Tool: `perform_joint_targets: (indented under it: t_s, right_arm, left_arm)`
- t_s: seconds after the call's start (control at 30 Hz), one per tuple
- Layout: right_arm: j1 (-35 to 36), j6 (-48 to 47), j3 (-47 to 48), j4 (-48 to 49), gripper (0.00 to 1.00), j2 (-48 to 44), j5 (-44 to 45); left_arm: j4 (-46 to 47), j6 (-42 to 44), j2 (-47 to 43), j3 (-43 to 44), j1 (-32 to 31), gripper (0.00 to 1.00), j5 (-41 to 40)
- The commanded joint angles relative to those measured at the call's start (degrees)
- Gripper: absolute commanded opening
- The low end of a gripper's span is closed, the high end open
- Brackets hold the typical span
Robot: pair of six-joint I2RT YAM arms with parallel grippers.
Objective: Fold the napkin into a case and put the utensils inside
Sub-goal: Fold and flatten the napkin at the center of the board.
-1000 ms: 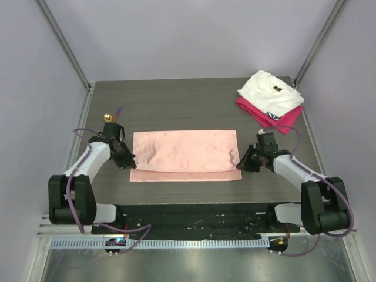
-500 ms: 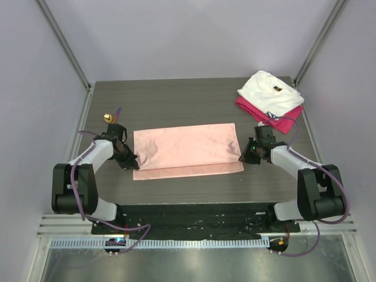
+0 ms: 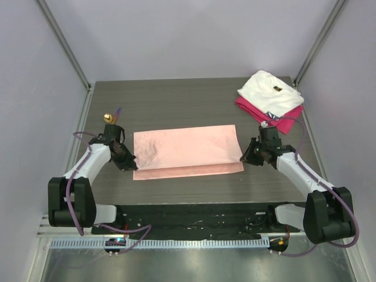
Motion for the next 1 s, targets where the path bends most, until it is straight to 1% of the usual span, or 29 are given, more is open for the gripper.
perform_joint_targets:
  t_s: [0.0,0.17,0.3,0.4,0.43,0.6,0.8,0.9,0.97]
  right_arm:
    - [0.28,1.20,-3.52,1.01,0.01,0.02,0.23]
    - [0.19,1.38,-5.19,5.14,0.01,5.19,0.84]
    - [0.28,1.29,-5.11,6.91,0.01,6.87,0.40]
    - [0.19,1.03,-5.28,7.00,0.01,7.14,1.10]
    - [0.28,0.94,-5.37,7.00,0.01,7.14,1.10]
    - [0.28,0.59,-5.28,7.17,0.01,7.14,1.19]
    - [0.19,0.76,-5.02,7.00,0.02,6.61,0.84]
    - [0.19,0.59,-4.84,6.82,0.04,6.79,0.40]
    - [0.19,0.59,-4.93,6.91,0.07,6.88,0.23]
  left_arm:
    - [-2.41,-2.72,-0.38,-2.20,0.25,0.00,-2.82]
    - [-0.48,-3.43,3.66,-3.09,0.25,0.00,-3.97]
    - [0.66,-3.25,5.51,-2.56,0.16,0.00,-6.07]
    - [0.84,-2.90,5.69,-2.21,0.25,0.00,-7.05]
    - [0.75,-2.73,5.86,-2.21,0.25,0.00,-8.87]
    - [1.28,-2.81,6.13,-2.65,0.25,0.00,-8.81]
    - [0.40,-3.34,4.37,-3.18,0.25,0.00,-9.42]
    - [-0.12,-3.87,3.06,-2.74,0.25,0.00,-9.68]
    - [-0.65,-4.04,2.79,-2.65,0.25,0.00,-9.77]
